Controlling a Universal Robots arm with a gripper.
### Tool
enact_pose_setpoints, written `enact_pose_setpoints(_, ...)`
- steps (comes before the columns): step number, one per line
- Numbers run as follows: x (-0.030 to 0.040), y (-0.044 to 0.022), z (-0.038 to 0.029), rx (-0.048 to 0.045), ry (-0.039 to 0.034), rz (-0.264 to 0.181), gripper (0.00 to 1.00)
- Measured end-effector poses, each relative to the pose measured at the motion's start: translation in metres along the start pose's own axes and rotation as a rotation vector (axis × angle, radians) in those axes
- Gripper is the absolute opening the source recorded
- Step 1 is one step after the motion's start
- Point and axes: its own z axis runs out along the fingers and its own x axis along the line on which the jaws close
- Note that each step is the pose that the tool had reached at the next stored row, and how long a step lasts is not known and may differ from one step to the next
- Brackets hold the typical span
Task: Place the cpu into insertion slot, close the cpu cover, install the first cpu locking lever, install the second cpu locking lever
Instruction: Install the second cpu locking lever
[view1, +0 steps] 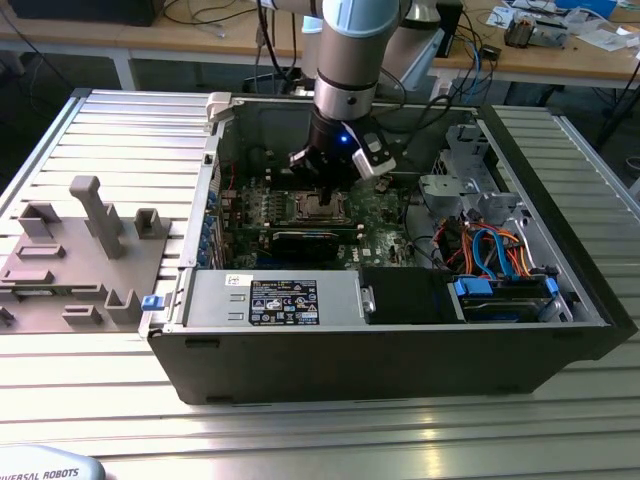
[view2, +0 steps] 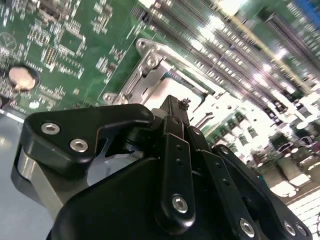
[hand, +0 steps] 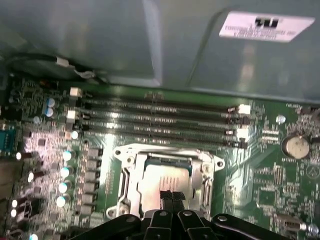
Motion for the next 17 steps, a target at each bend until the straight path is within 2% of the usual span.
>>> enact_pose_setpoints(1, -0.0002, 0.0001, -0.0007, 0.0108, 0.0011, 0.0, 0.11)
enact_pose_setpoints(3, -0.0005, 0.0002, -0.0035, 0.0198, 0.0021, 0.001, 0.11)
enact_pose_setpoints(5, -0.0001, 0.0005, -0.0113, 0.02, 0.0021, 0.001, 0.11)
enact_pose_setpoints(13, 0.0004, 0.001, -0.0261, 0.02, 0.002, 0.001, 0.11)
enact_pose_setpoints(17, 0.0008, 0.0013, -0.0359, 0.02, 0.002, 0.001, 0.11)
